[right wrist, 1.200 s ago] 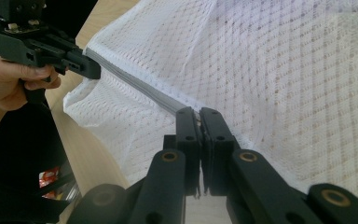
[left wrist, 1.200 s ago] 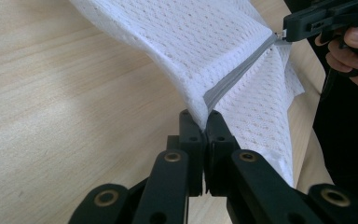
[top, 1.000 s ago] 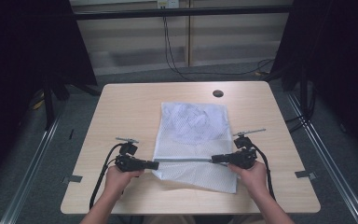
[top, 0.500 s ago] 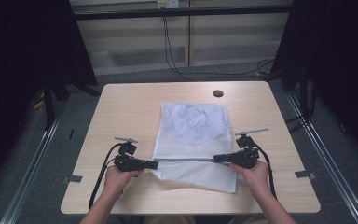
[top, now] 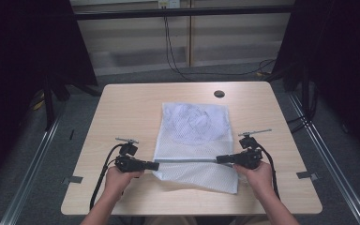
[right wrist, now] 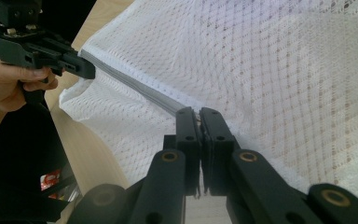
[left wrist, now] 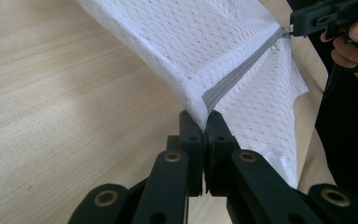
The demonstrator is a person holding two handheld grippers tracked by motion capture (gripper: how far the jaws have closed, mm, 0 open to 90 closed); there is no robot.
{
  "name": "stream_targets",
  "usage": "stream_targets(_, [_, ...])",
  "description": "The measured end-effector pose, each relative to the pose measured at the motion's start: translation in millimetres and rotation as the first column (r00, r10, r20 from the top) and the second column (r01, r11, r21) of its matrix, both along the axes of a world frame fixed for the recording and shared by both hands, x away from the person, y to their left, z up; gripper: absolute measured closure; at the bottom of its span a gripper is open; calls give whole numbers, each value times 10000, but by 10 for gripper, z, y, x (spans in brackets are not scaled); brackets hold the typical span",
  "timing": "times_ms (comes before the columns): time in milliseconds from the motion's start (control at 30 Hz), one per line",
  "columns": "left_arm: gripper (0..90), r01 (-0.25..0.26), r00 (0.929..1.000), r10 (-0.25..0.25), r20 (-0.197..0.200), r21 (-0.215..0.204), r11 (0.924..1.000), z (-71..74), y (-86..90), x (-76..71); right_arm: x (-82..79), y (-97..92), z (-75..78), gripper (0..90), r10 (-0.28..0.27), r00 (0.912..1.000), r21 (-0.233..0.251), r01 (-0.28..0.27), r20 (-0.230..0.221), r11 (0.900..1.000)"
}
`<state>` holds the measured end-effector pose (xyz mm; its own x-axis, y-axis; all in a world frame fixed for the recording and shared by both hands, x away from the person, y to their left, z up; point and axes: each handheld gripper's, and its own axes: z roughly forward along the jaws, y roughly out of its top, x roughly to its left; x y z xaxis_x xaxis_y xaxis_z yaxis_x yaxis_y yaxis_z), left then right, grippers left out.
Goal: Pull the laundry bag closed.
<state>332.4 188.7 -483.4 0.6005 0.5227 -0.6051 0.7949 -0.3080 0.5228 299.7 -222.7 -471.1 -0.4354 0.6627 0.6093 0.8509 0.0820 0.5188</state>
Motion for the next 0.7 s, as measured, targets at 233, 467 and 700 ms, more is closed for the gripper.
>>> stream_targets(233, [882,-124,9999,124,-68,-31,9999,7,3,-3,-8,-63,15,869,-161,9999,-6,161,33,9999])
stream_targets(467, [882,-60,10000,60,-48,-54,10000,3,-3,1,-16,-72,8,869,-160,9999,18,160,25,9999])
stream_targets(700, [882,-129,9999,129,-32,24,9999,-3,-8,0,-21,-99,3,869,-218,9998,-33,218,26,9998])
